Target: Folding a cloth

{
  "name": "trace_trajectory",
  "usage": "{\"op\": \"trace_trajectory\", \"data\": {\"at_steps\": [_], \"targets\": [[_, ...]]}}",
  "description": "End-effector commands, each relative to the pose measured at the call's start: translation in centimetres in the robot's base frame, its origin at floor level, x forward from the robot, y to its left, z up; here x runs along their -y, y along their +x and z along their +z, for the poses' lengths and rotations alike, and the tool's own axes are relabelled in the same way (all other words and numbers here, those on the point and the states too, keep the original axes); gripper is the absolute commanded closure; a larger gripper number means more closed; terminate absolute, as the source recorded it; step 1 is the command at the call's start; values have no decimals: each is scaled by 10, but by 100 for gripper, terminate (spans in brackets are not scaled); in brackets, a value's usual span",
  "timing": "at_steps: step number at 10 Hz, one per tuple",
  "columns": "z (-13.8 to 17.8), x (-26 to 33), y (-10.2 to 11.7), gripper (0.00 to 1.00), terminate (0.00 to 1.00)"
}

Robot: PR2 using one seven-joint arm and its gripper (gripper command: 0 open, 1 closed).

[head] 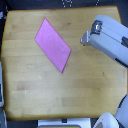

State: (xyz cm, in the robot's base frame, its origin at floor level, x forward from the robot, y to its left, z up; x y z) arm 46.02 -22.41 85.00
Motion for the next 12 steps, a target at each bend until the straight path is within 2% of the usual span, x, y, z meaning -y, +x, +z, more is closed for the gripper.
{"op": "trace_trajectory", "data": {"at_steps": [1,4,9,12], "targets": [[-26,-72,-23,0,0],[-30,-116,-33,0,0],[-39,-180,-24,0,0],[-72,-192,-28,0,0]]}}
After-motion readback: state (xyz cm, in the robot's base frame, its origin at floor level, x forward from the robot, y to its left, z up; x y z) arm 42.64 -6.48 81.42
